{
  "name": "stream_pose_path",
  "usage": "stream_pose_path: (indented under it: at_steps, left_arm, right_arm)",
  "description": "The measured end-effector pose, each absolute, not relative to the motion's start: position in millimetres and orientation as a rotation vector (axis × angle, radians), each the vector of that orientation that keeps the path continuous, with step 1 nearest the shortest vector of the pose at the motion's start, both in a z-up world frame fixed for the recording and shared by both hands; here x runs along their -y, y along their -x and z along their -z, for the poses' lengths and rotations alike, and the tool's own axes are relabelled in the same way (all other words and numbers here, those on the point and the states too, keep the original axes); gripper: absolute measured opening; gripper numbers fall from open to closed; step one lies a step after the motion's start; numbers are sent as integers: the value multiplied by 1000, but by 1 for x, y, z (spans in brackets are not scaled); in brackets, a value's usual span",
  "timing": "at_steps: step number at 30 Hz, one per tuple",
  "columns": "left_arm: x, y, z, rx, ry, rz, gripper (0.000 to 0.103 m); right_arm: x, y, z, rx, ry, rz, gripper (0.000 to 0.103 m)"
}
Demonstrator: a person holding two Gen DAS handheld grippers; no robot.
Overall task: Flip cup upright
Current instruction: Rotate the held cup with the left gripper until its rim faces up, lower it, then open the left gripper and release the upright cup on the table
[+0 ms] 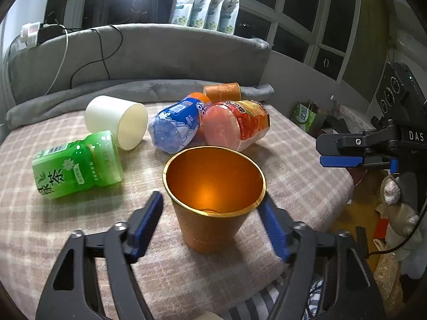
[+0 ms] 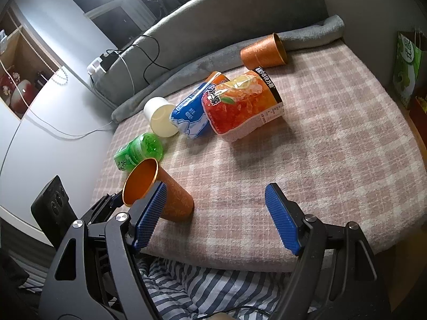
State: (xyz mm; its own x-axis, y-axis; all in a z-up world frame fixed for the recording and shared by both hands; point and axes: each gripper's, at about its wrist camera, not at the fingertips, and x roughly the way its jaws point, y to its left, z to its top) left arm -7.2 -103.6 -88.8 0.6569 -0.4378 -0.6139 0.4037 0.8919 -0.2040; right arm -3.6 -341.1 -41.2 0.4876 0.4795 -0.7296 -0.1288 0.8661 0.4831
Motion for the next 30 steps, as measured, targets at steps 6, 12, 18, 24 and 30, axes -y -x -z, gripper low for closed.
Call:
stream_pose_path:
  at_steps: [6, 12, 18, 24, 30]
  left_arm:
    - [98, 16, 85, -706, 35, 483, 81]
    - [88, 29, 78, -696, 22, 480, 81]
    - [75, 41, 70, -677, 23, 475, 81]
    - [58, 52, 49, -605, 55, 428, 81]
    - [35, 62, 15, -420, 92, 241, 81]
  right_arm:
    - [338, 11, 34, -962, -378, -385, 79]
    - [340, 14, 25, -905, -385, -375, 88]
    - [337, 20, 13, -829, -332, -345, 91]
    - [328, 29, 4, -751, -237, -286, 91]
    - [321, 37, -11, -650, -161, -205, 91]
